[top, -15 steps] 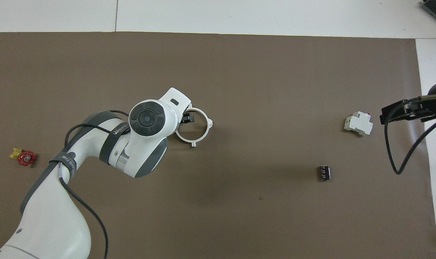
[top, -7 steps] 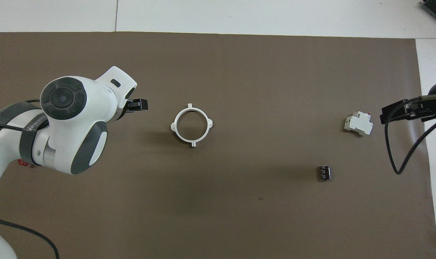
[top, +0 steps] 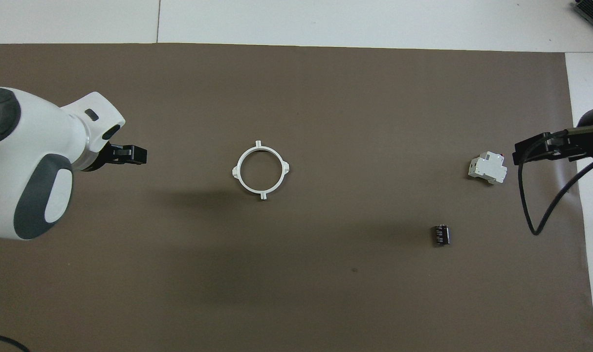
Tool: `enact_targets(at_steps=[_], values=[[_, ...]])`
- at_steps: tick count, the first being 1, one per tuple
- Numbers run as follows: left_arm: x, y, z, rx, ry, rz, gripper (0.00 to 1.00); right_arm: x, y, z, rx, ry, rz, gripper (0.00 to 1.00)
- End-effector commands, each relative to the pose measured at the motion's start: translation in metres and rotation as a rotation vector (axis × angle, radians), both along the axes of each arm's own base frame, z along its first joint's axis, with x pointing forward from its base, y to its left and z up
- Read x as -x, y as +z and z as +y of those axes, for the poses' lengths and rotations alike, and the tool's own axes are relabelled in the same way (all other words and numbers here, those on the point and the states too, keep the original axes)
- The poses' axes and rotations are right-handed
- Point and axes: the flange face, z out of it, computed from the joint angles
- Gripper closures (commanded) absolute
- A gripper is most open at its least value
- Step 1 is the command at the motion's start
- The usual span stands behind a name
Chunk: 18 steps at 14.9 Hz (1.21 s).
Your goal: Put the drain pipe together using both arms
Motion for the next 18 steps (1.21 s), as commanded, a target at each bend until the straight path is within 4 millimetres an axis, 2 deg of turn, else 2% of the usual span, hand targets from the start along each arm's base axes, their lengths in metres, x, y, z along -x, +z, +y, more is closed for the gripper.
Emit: enact_targets(at_steps=[1, 3, 5, 9, 12, 16, 18], values=[[0.014, 0.033, 0.044, 0.076, -0.038, 0.002, 0.00, 0.006, 0.003, 0.013, -0.012, -0.013, -0.019, 0.01], [0.011, 0.077, 0.065, 0.079, -0.046, 0.015, 0.00, 0.006, 0.003, 0.013, -0.011, -0.011, -0.019, 0.01], [0.008, 0.122, 0.076, 0.077, -0.064, 0.024, 0.00, 0.006, 0.003, 0.013, -0.009, -0.011, -0.019, 0.01], [0.014, 0.179, 0.075, 0.068, -0.073, 0.023, 0.00, 0.006, 0.003, 0.013, -0.011, -0.016, -0.021, 0.01], [0.017, 0.190, 0.075, 0.065, -0.072, 0.085, 0.00, 0.006, 0.004, 0.013, -0.011, -0.017, -0.022, 0.01], [0.030, 0.173, 0.075, 0.072, -0.059, 0.120, 0.00, 0.006, 0.004, 0.013, -0.010, -0.040, -0.023, 0.01], [0.031, 0.172, 0.076, 0.072, -0.058, 0.122, 0.00, 0.006, 0.004, 0.012, -0.012, -0.042, -0.024, 0.01]])
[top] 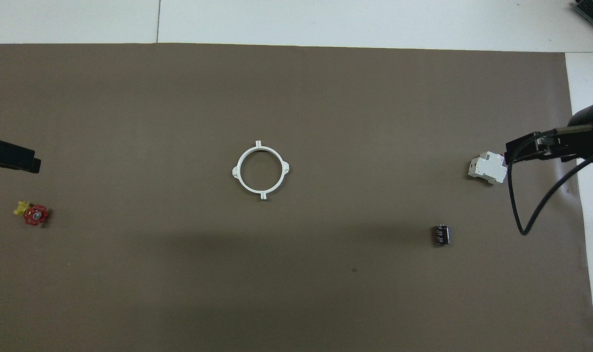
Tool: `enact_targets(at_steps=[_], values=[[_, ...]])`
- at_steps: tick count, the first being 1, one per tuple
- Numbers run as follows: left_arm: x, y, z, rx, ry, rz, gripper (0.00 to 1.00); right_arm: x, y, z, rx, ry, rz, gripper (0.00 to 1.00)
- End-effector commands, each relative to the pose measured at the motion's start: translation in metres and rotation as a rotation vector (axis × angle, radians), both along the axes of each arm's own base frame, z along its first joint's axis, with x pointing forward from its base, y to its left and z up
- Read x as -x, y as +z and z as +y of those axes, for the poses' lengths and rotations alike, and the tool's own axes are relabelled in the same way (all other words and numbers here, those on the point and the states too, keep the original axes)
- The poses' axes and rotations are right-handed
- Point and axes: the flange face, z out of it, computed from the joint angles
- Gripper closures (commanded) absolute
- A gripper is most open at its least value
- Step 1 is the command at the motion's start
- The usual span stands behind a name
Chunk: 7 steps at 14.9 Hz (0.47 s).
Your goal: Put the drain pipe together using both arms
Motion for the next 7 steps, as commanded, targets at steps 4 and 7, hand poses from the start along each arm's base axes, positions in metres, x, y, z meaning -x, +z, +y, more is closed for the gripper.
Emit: enact_targets(at_steps=[4, 7], values=[[0.0069, -0.0022, 0.0029, 0.008, 0.005, 0.022, 0.00, 0.0047, 0.0029, -0.0018, -0.014, -0.034, -0.020, 0.01], [0.0070, -0.0002, 0.0039, 0.006, 0.006, 0.019, 0.00, 0.0043, 0.0021, -0.0010, -0.014, -0.053, -0.019, 0.01]])
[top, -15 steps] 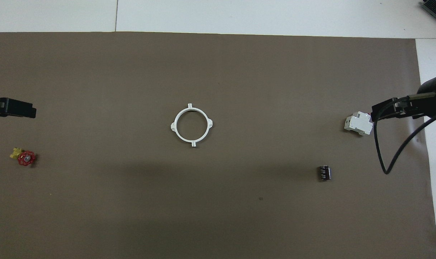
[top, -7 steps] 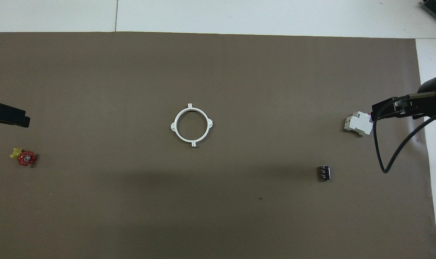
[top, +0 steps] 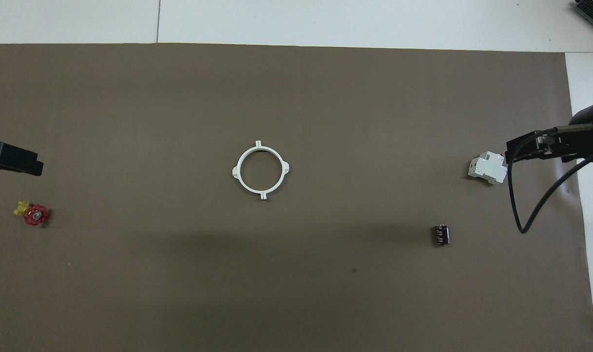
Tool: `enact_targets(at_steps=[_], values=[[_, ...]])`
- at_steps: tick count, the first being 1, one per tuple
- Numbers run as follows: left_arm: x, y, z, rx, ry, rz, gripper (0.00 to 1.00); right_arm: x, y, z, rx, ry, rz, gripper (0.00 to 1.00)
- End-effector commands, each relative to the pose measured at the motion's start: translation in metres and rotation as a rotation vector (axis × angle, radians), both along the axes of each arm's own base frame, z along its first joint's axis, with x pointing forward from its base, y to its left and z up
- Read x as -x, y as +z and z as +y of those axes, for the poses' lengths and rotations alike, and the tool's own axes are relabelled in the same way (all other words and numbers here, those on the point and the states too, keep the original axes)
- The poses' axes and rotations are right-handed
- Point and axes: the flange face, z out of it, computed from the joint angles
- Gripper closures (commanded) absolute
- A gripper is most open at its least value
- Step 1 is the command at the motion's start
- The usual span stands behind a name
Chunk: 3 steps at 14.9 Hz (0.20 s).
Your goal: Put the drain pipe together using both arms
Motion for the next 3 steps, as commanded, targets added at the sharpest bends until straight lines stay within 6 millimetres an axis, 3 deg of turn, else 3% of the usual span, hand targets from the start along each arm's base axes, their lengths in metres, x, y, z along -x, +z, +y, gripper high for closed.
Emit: enact_targets(at_steps=[1, 3], values=[[0.0064, 0.0037, 0.0033, 0.006, 0.005, 0.007, 0.00, 0.0043, 0.0025, -0.0009, -0.014, -0.029, -0.018, 0.01], [0.0064, 0.0030, 0.0037, 0.003, 0.007, 0.009, 0.00, 0.0043, 0.0025, -0.0009, -0.014, -0.029, -0.018, 0.01]])
